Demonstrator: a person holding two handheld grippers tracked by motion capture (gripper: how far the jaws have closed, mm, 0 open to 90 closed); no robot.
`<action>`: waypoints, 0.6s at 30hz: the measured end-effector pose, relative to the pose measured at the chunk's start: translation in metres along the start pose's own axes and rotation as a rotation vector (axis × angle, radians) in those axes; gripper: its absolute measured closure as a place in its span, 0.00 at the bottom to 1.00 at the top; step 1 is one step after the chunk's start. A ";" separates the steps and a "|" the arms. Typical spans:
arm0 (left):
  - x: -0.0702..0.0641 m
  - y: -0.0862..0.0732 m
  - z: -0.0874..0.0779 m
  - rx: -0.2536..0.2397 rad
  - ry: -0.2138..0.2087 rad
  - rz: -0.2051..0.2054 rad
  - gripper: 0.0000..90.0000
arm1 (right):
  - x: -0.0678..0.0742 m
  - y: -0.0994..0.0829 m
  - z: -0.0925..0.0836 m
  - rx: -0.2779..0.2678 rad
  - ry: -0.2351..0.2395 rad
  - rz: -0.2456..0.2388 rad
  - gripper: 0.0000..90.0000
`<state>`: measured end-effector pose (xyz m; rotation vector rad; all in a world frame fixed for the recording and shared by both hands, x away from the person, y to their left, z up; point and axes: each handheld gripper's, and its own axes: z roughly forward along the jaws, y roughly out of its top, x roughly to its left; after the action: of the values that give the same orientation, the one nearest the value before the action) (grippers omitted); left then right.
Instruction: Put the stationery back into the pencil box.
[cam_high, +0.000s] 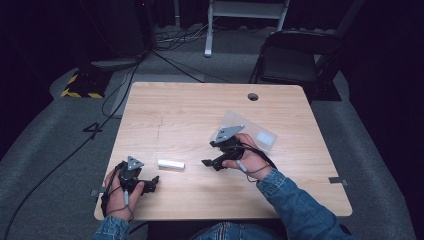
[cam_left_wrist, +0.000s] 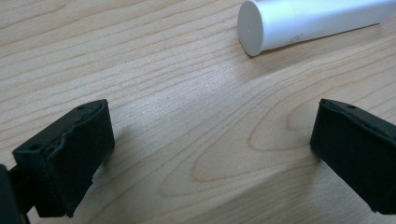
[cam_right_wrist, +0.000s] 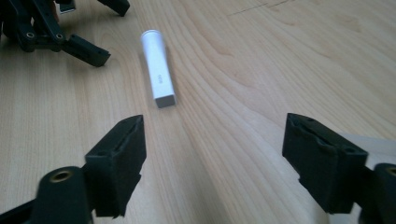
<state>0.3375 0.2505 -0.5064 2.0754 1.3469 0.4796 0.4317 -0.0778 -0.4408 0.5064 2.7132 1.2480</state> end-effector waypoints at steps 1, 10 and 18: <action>0.000 0.000 0.000 0.000 0.000 0.000 0.00 | 0.001 0.001 0.004 0.009 0.006 -0.002 0.28; 0.000 0.000 0.000 0.000 0.000 0.000 0.00 | 0.014 0.015 0.037 0.039 0.052 -0.032 0.43; 0.000 0.000 0.000 0.001 0.000 0.000 0.00 | 0.020 0.020 0.059 0.084 0.078 -0.065 0.53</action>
<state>0.3375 0.2505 -0.5063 2.0757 1.3477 0.4791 0.4316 -0.0166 -0.4637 0.3826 2.8324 1.1653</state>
